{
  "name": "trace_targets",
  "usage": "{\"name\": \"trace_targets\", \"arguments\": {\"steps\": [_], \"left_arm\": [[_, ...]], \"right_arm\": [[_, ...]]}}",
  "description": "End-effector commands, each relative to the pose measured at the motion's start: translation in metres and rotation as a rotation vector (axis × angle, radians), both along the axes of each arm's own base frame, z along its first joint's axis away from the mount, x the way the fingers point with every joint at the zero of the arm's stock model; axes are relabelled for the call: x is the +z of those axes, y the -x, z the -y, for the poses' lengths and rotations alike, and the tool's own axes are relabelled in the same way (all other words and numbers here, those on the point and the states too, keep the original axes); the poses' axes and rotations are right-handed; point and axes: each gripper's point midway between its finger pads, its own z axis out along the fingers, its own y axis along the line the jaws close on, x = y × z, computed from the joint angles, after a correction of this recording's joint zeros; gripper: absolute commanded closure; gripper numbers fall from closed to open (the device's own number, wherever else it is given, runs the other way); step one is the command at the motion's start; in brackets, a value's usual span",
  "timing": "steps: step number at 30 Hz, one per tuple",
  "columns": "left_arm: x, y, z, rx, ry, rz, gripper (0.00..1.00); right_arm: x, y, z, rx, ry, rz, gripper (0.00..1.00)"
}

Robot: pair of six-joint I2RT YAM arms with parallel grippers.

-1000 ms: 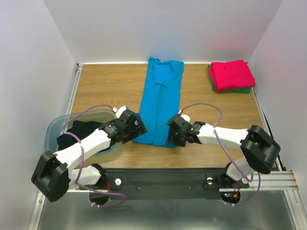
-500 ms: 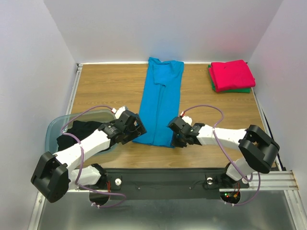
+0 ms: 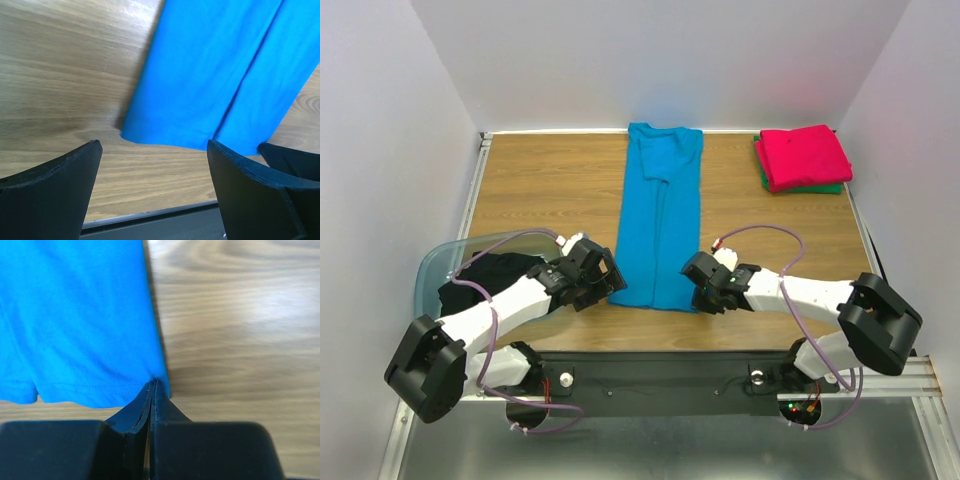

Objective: Fold and stack the t-shirts
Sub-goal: Fold the tshirt

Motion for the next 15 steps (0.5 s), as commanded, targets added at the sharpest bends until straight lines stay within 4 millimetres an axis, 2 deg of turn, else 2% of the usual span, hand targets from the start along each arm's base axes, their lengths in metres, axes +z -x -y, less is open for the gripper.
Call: {"name": "trace_targets", "arguments": {"steps": [1, 6, 9, 12, 15], "left_arm": [[-0.007, 0.005, 0.006, -0.019, 0.037, -0.015, 0.02], [-0.017, 0.012, 0.015, -0.065, 0.054, -0.044, 0.02], [-0.022, 0.013, 0.02, -0.085, 0.056, -0.052, 0.03], [-0.031, 0.014, 0.017, -0.075, 0.026, -0.073, 0.12], [-0.043, 0.016, 0.01, -0.053, -0.018, -0.104, 0.27]], "right_arm": [[-0.016, 0.024, 0.054, -0.026, 0.208, -0.057, 1.0], [-0.014, 0.023, 0.048, 0.009, 0.213, -0.068, 0.99], [0.0, 0.014, 0.036, 0.031, 0.178, -0.036, 0.95], [0.016, 0.007, 0.025, 0.044, 0.13, -0.002, 0.92], [0.038, 0.001, 0.015, 0.059, 0.072, 0.046, 0.91]]}}
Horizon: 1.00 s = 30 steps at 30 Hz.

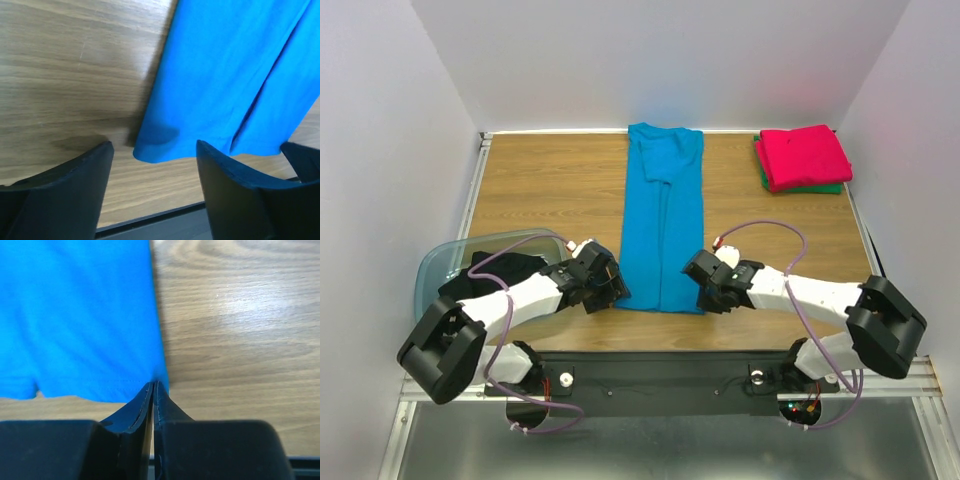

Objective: Fold and stack the t-shirts
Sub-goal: Fold the tshirt

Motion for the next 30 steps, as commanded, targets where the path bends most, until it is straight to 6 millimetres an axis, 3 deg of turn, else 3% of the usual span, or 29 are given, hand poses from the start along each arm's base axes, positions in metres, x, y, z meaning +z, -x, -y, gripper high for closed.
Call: {"name": "trace_targets", "arguments": {"steps": [1, 4, 5, 7, 8, 9, 13, 18, 23, 25, 30], "left_arm": [[-0.016, 0.005, -0.007, 0.009, -0.049, -0.032, 0.37], [-0.021, 0.003, -0.006, 0.011, -0.054, -0.038, 0.53], [-0.023, 0.004, -0.005, 0.007, -0.053, -0.042, 0.65], [-0.023, 0.003, -0.002, 0.001, -0.042, -0.04, 0.81], [-0.024, 0.005, -0.002, -0.004, -0.039, -0.045, 0.96], [-0.024, 0.004, -0.002, -0.006, -0.038, -0.044, 1.0], [-0.022, 0.007, -0.002, -0.014, -0.028, -0.036, 1.0], [-0.022, 0.012, -0.001, -0.02, -0.01, -0.034, 1.0], [-0.023, 0.015, 0.003, -0.024, 0.0, -0.038, 1.0], [-0.024, 0.017, 0.003, -0.025, 0.0, -0.043, 1.0], [-0.023, 0.022, 0.007, -0.031, 0.015, -0.048, 1.0]], "right_arm": [[0.035, -0.008, -0.007, 0.026, -0.045, 0.072, 0.9], [0.046, -0.009, -0.008, 0.025, -0.079, 0.1, 0.89], [0.046, -0.009, -0.006, 0.019, -0.081, 0.101, 0.87], [0.048, -0.007, -0.004, 0.014, -0.093, 0.111, 0.78], [0.048, -0.006, -0.001, 0.01, -0.09, 0.115, 0.71], [0.047, -0.005, 0.002, 0.002, -0.085, 0.117, 0.67], [0.036, 0.0, 0.009, -0.031, -0.072, 0.101, 0.55], [0.013, -0.001, 0.018, -0.071, 0.008, 0.073, 0.53], [-0.002, -0.003, -0.004, -0.03, -0.06, 0.042, 0.53], [-0.007, 0.001, -0.007, -0.022, -0.068, 0.017, 0.53], [-0.023, 0.015, 0.0, -0.019, -0.056, -0.036, 0.67]]}}
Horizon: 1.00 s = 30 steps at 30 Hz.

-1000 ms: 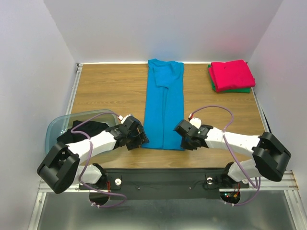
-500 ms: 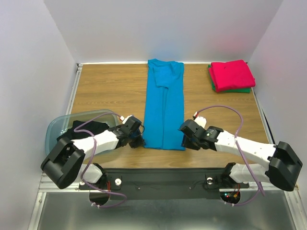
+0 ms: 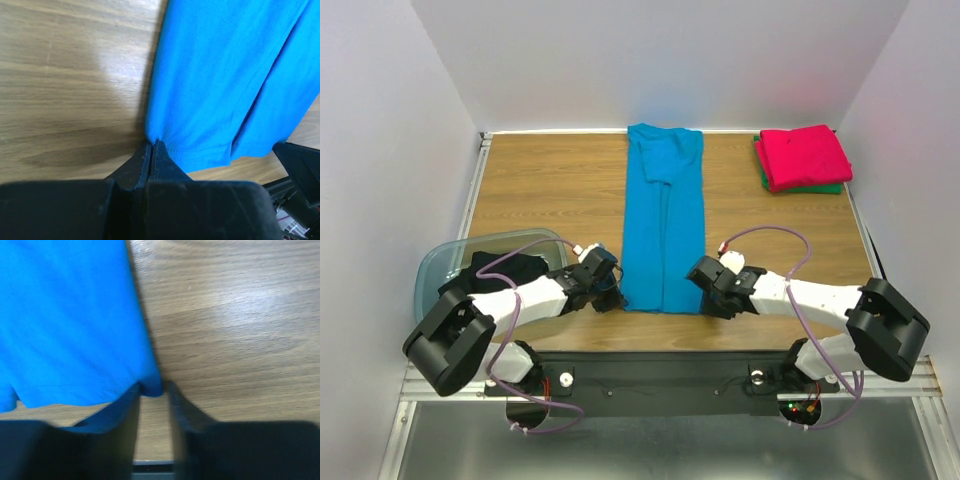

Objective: Fold and stack the t-shirts
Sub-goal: Fold the tshirt

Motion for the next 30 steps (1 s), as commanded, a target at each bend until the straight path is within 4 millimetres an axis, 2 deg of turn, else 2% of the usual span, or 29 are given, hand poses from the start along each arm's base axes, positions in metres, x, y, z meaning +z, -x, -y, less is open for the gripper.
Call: {"name": "trace_targets", "arguments": {"steps": [1, 4, 6, 9, 10, 12, 16, 17, 18, 20, 21, 22, 24, 25, 26, 27, 28, 29, 30], "left_arm": [[-0.011, 0.021, -0.008, -0.014, -0.025, -0.048, 1.0], [-0.012, 0.026, -0.008, -0.016, -0.018, -0.055, 1.0], [-0.01, 0.032, -0.004, -0.03, 0.0, -0.061, 1.0], [-0.002, 0.041, 0.001, -0.055, 0.027, -0.059, 1.0], [0.001, 0.046, 0.005, -0.06, 0.039, -0.061, 1.0], [0.011, 0.049, 0.008, -0.067, 0.062, -0.049, 1.0], [0.029, 0.04, 0.014, -0.061, 0.083, 0.001, 1.0], [0.032, 0.037, 0.015, -0.063, 0.074, 0.007, 1.0], [0.045, 0.029, 0.023, -0.064, 0.085, 0.033, 1.0], [0.055, 0.017, 0.027, -0.066, 0.064, 0.065, 1.0], [0.064, 0.006, 0.033, -0.083, 0.046, 0.081, 1.0], [0.066, -0.003, 0.032, -0.069, 0.017, 0.099, 1.0], [0.063, -0.02, 0.027, -0.069, -0.047, 0.099, 1.0], [0.076, -0.034, 0.032, -0.058, -0.036, 0.123, 1.0], [0.079, -0.041, 0.032, -0.059, -0.042, 0.128, 1.0], [0.085, -0.057, 0.033, -0.055, -0.043, 0.145, 1.0], [0.088, -0.065, 0.034, -0.06, -0.043, 0.156, 1.0], [0.092, -0.073, 0.036, -0.062, -0.039, 0.167, 1.0], [0.1, -0.086, 0.039, -0.05, -0.038, 0.18, 1.0]], "right_arm": [[-0.013, 0.009, -0.006, -0.005, -0.048, -0.034, 0.72], [-0.014, 0.016, -0.004, -0.001, -0.067, -0.044, 0.86], [-0.009, 0.02, -0.003, 0.009, -0.097, -0.038, 1.0], [0.005, 0.029, -0.008, 0.042, -0.179, -0.036, 1.0], [0.003, 0.036, -0.005, 0.052, -0.191, -0.055, 1.0], [0.015, 0.04, -0.005, 0.053, -0.243, -0.037, 1.0], [0.031, 0.033, 0.003, 0.037, -0.233, 0.029, 0.99], [0.042, 0.025, -0.001, 0.035, -0.237, 0.06, 1.0], [0.043, 0.02, -0.001, 0.031, -0.219, 0.07, 1.0], [0.049, 0.008, 0.0, 0.031, -0.169, 0.109, 1.0], [0.063, -0.005, -0.006, 0.019, -0.177, 0.14, 1.0], [0.061, -0.014, -0.004, 0.008, -0.138, 0.143, 1.0], [0.071, -0.038, 0.002, -0.016, -0.112, 0.176, 1.0], [0.086, -0.054, -0.001, -0.026, -0.116, 0.209, 1.0], [0.087, -0.068, 0.005, -0.032, -0.079, 0.217, 1.0], [0.101, -0.083, 0.003, -0.042, -0.078, 0.255, 1.0], [0.107, -0.093, 0.004, -0.046, -0.068, 0.27, 1.0], [0.105, -0.102, 0.004, -0.046, -0.047, 0.269, 1.0], [0.109, -0.113, 0.009, -0.051, -0.032, 0.283, 1.0]]}}
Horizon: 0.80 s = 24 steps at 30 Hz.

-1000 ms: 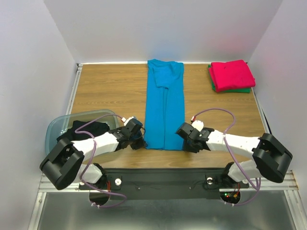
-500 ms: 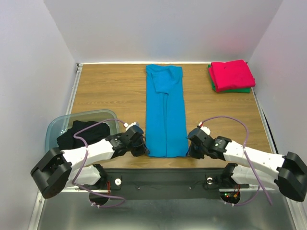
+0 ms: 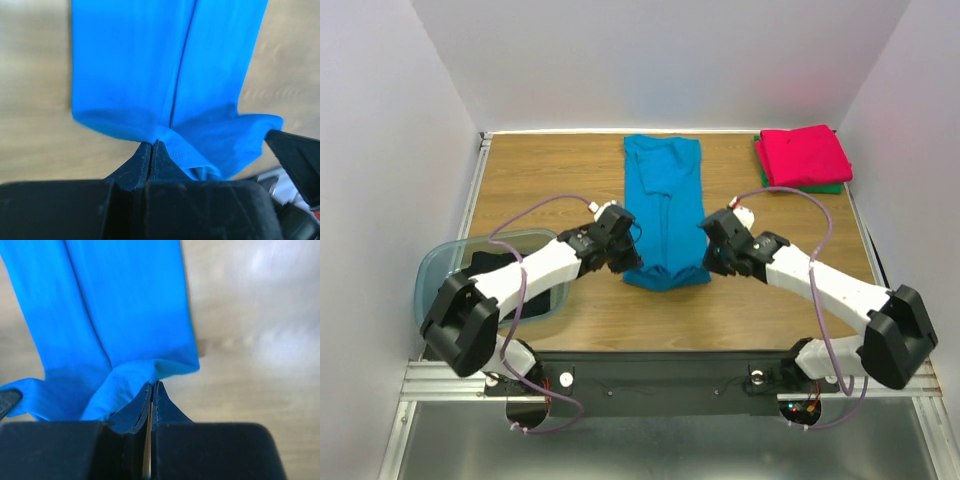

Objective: Fold and stack the t-shirts
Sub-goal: Fold the tshirt

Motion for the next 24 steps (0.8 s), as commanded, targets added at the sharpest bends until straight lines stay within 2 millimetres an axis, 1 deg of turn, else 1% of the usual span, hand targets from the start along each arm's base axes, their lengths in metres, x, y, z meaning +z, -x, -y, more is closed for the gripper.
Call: {"name": "trace_targets", "arguments": {"steps": [1, 2, 3, 4, 5, 6, 8, 9, 10, 11, 12, 13, 14, 15, 16, 17, 18, 19, 20, 21, 22, 24], "left_arm": [[0.024, -0.042, -0.007, -0.004, -0.051, 0.084, 1.0], [0.029, -0.051, -0.008, 0.005, -0.054, 0.099, 1.0], [0.036, -0.063, -0.004, 0.012, -0.054, 0.117, 1.0], [0.04, -0.073, -0.007, 0.026, -0.06, 0.128, 1.0], [0.045, -0.086, -0.004, 0.024, -0.068, 0.147, 1.0], [0.048, -0.093, -0.004, 0.024, -0.072, 0.153, 1.0], [0.05, -0.109, -0.008, 0.04, -0.088, 0.161, 1.0], [0.049, -0.121, -0.007, 0.042, -0.102, 0.165, 1.0], [0.049, -0.127, -0.008, 0.043, -0.108, 0.163, 1.0], [0.042, -0.135, -0.01, 0.048, -0.121, 0.15, 1.0], [0.047, -0.143, -0.009, 0.055, -0.124, 0.165, 1.0], [0.046, -0.148, -0.011, 0.067, -0.136, 0.166, 1.0], [0.046, -0.154, -0.013, 0.082, -0.156, 0.177, 1.0], [0.046, -0.162, -0.014, 0.088, -0.167, 0.182, 1.0], [0.046, -0.167, -0.015, 0.094, -0.173, 0.183, 1.0], [0.039, -0.171, -0.016, 0.092, -0.187, 0.169, 1.0], [0.042, -0.179, -0.017, 0.1, -0.185, 0.178, 1.0], [0.041, -0.182, -0.018, 0.099, -0.189, 0.178, 1.0], [0.041, -0.186, -0.018, 0.099, -0.188, 0.18, 1.0], [0.04, -0.193, -0.018, 0.104, -0.192, 0.185, 1.0], [0.04, -0.198, -0.021, 0.107, -0.196, 0.188, 1.0], [0.036, -0.207, -0.02, 0.106, -0.197, 0.183, 1.0]], "right_arm": [[0.03, -0.05, 0.01, -0.01, 0.07, 0.123, 1.0], [0.041, -0.067, 0.01, -0.017, 0.056, 0.158, 1.0], [0.038, -0.077, 0.007, -0.014, 0.056, 0.153, 0.99], [0.037, -0.083, 0.002, 0.001, 0.032, 0.145, 1.0], [0.039, -0.1, 0.001, -0.008, 0.021, 0.155, 1.0], [0.039, -0.108, 0.0, -0.011, 0.017, 0.156, 1.0], [0.04, -0.122, -0.003, -0.01, 0.008, 0.162, 0.99], [0.041, -0.135, -0.004, -0.01, 0.011, 0.166, 1.0], [0.044, -0.142, -0.005, -0.009, 0.007, 0.175, 1.0], [0.044, -0.151, -0.004, -0.008, 0.015, 0.181, 1.0], [0.054, -0.161, -0.006, -0.008, 0.008, 0.205, 1.0], [0.056, -0.166, -0.006, -0.008, 0.012, 0.21, 0.99], [0.048, -0.172, -0.007, -0.005, 0.02, 0.195, 1.0], [0.057, -0.182, -0.006, -0.008, 0.015, 0.217, 1.0], [0.055, -0.187, -0.005, -0.01, 0.019, 0.214, 1.0], [0.051, -0.193, -0.003, -0.013, 0.025, 0.207, 1.0], [0.049, -0.197, -0.002, -0.016, 0.027, 0.206, 1.0], [0.054, -0.203, -0.002, -0.019, 0.024, 0.218, 0.99], [0.049, -0.208, 0.0, -0.019, 0.033, 0.209, 1.0], [0.047, -0.21, -0.001, -0.018, 0.036, 0.208, 1.0], [0.052, -0.216, -0.001, -0.019, 0.027, 0.218, 0.99], [0.044, -0.222, 0.001, -0.021, 0.031, 0.204, 1.0]]}}
